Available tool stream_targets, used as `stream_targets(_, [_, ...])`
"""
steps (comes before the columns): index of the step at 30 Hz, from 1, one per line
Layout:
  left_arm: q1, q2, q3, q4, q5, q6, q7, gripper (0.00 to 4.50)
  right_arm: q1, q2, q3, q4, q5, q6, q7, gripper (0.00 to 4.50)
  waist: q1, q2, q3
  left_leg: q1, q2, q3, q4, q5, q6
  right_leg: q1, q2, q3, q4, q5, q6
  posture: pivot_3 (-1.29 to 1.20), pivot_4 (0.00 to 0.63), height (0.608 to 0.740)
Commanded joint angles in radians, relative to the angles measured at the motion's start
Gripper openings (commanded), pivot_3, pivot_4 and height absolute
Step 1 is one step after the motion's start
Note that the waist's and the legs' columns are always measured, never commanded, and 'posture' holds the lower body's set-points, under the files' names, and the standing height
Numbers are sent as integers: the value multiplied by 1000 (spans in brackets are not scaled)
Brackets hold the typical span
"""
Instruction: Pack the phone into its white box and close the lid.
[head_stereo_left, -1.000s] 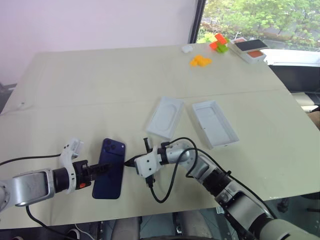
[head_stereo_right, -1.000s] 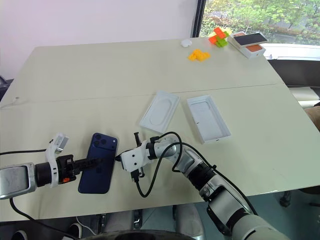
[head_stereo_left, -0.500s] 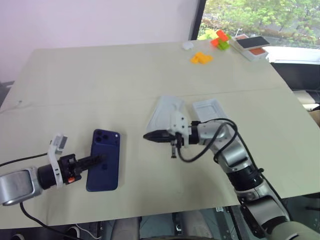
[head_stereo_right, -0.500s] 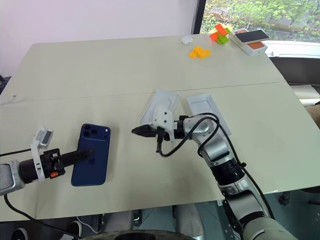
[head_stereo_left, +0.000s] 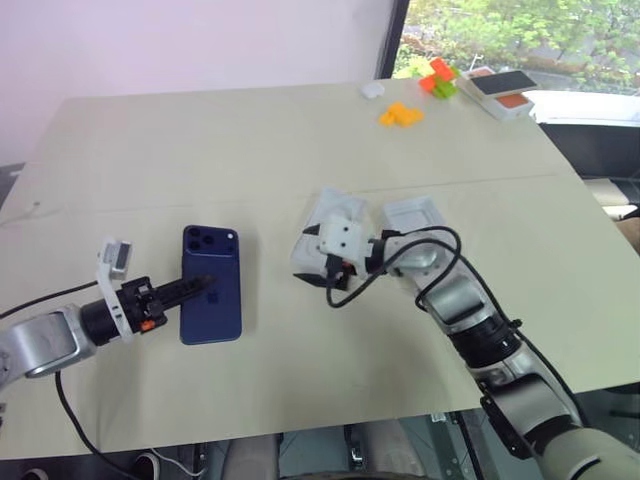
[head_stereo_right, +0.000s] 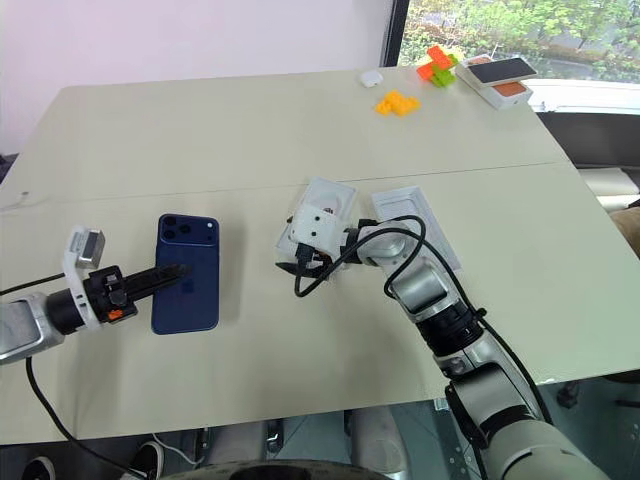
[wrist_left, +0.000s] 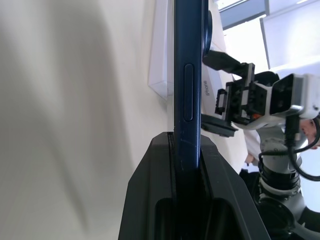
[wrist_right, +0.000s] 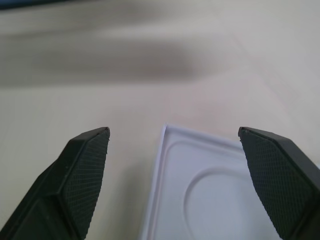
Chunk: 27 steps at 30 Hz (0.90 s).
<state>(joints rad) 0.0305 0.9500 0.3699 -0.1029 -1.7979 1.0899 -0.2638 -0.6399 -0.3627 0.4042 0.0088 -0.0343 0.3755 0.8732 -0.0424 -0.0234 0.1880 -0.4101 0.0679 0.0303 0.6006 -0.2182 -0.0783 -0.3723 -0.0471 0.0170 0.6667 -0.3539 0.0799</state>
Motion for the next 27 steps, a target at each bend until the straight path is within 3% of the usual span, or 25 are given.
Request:
stream_targets(1, [-17, -5, 34, -15, -9, 7, -14, 0, -42, -14, 28, -57, -12, 83, 37, 4387, 0, 0, 0, 0, 0, 0, 1, 0, 0, 0, 0, 0, 0, 0, 0, 0, 150, 740])
stream_targets(11, [-7, -49, 31, -50, -7, -7, 37, 0, -67, -30, 52, -105, -18, 334, 47, 4387, -1, 0, 0, 0, 0, -1, 7, -2, 3, 1, 0, 0, 6, 0, 0, 0, 150, 740])
stream_targets(17, [-23, -68, 25, -58, -4, -14, 73, 0, -84, -22, 67, -72, -24, 386, 40, 4387, 0, 0, 0, 0, 0, -1, 12, -2, 3, 1, 0, 0, 12, 0, 0, 0, 150, 740])
stream_targets(20, [-30, -74, 23, -64, -13, -18, 95, 0, -98, -8, 73, -36, -31, 388, 27, 3561, -1, 0, 0, 0, 0, -2, 13, -2, 3, 0, 0, 0, 14, 0, 0, 0, 150, 740])
stream_targets(24, [-28, -82, 23, -76, -23, -22, 114, 0, -102, -8, 91, -11, -51, 351, 16, 1550, 0, -1, 0, 0, 0, -2, 13, -2, 3, 0, 0, 0, 15, 0, 0, 0, 150, 740])
stream_targets(27, [-25, -84, 26, -82, -22, -21, 122, 0, -110, 9, 82, 7, -48, 348, -4, 1550, -1, -1, -1, 0, 0, -2, 13, -2, 3, 0, 1, 0, 15, 0, 0, 0, 150, 740])
